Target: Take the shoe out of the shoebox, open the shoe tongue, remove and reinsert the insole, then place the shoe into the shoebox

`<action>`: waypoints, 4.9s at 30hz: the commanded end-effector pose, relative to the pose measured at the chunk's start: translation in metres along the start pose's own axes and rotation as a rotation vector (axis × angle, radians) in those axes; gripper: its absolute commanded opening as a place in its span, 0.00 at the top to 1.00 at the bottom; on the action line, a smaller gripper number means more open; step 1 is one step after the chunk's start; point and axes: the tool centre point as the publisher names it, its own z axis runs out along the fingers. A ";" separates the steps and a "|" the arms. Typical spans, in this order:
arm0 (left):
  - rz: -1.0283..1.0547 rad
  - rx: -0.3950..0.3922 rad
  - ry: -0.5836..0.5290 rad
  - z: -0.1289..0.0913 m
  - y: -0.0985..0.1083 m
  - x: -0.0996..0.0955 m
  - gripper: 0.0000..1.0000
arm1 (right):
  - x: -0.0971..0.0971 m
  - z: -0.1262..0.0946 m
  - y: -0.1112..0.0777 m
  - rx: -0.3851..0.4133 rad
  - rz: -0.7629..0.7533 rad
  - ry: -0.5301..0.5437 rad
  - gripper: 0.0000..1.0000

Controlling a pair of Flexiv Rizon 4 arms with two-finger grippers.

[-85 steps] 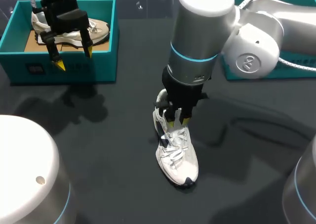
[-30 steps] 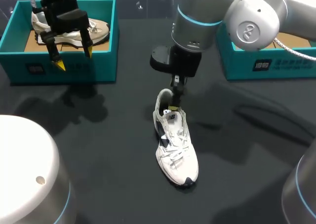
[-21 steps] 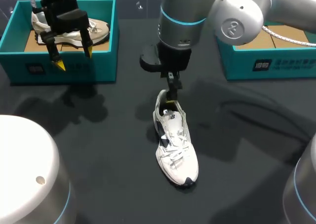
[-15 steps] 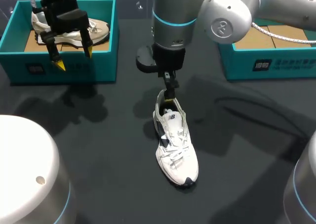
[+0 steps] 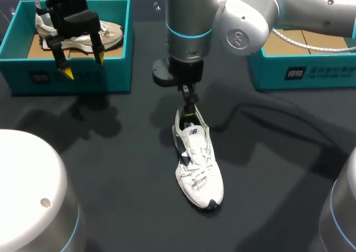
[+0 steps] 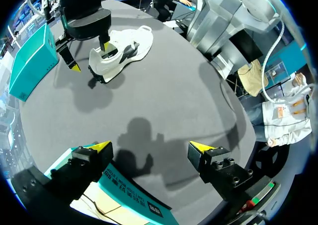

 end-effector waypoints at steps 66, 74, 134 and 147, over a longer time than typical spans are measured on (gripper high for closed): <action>0.000 -0.002 0.002 0.000 0.000 -0.001 0.00 | -0.008 -0.075 -0.048 0.005 0.133 -0.003 1.00; 0.000 -0.002 0.002 0.000 0.000 -0.001 0.00 | -0.008 -0.075 -0.048 0.005 0.133 -0.003 1.00; 0.000 -0.002 0.002 0.000 0.000 -0.001 0.00 | -0.204 -0.189 -0.456 0.185 0.335 -0.112 1.00; 0.000 -0.002 0.002 0.000 0.000 -0.001 0.00 | -0.214 -0.166 -0.522 0.132 0.739 -0.070 1.00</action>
